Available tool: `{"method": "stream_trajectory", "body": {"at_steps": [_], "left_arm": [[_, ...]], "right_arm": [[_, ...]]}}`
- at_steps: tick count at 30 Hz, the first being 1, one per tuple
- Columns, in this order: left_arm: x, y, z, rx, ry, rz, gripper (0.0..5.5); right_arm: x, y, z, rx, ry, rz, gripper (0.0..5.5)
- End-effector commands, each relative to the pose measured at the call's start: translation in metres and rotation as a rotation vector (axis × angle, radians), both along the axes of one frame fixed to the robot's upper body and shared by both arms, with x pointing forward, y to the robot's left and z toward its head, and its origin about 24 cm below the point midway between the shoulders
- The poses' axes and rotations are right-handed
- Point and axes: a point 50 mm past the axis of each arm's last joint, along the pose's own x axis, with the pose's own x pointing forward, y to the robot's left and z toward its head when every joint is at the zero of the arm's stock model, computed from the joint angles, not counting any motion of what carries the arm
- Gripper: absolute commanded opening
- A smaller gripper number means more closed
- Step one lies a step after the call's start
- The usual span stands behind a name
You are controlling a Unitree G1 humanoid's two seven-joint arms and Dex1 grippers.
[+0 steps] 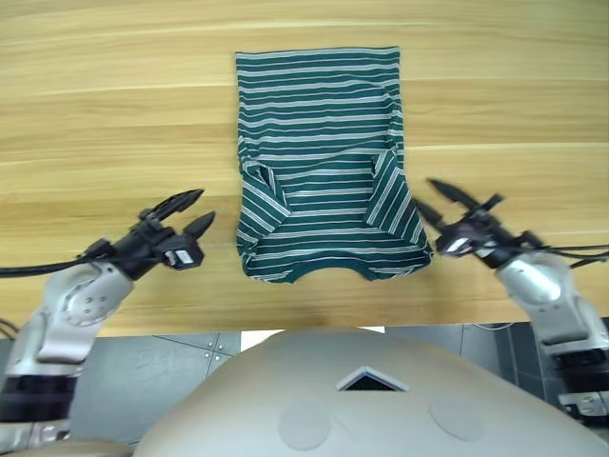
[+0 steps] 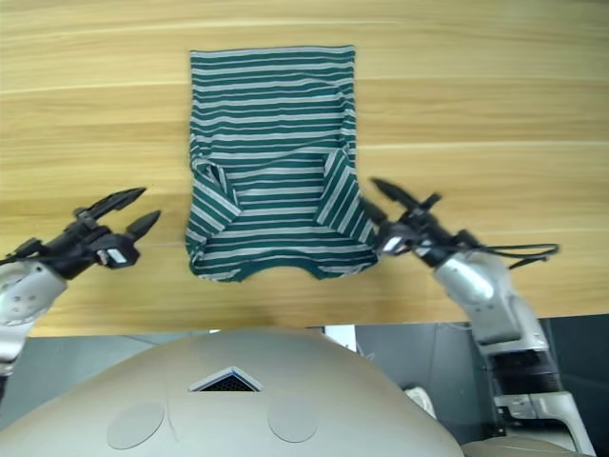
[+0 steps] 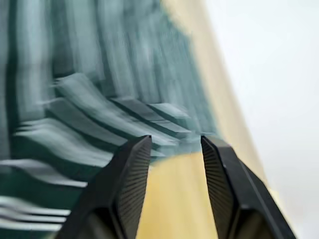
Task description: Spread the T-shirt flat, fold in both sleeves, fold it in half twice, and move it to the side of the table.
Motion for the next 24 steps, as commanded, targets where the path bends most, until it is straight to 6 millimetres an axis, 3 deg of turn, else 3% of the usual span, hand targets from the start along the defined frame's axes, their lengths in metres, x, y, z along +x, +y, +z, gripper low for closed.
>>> {"method": "stream_trajectory", "body": {"at_steps": [1, 5, 9, 16, 24], "left_arm": [[-0.019, -0.011, -0.019, 0.025, 0.191, -0.088, 2.24], [-0.034, -0.028, -0.030, -0.027, 0.310, -0.147, 2.24], [-0.042, -0.041, -0.038, -0.068, 0.388, -0.209, 2.24], [-0.042, -0.043, -0.038, -0.069, 0.414, -0.235, 2.24], [-0.031, -0.043, -0.042, -0.062, 0.389, -0.235, 2.24]], "right_arm": [[-0.012, -0.026, -0.005, -0.144, 0.111, 0.010, 1.83], [-0.042, -0.030, -0.032, -0.244, 0.341, 0.126, 1.83], [-0.063, -0.035, -0.044, -0.310, 0.467, 0.185, 1.83], [-0.074, -0.032, -0.043, -0.314, 0.498, 0.228, 1.83], [-0.074, -0.020, -0.046, -0.299, 0.490, 0.292, 1.83]]}}
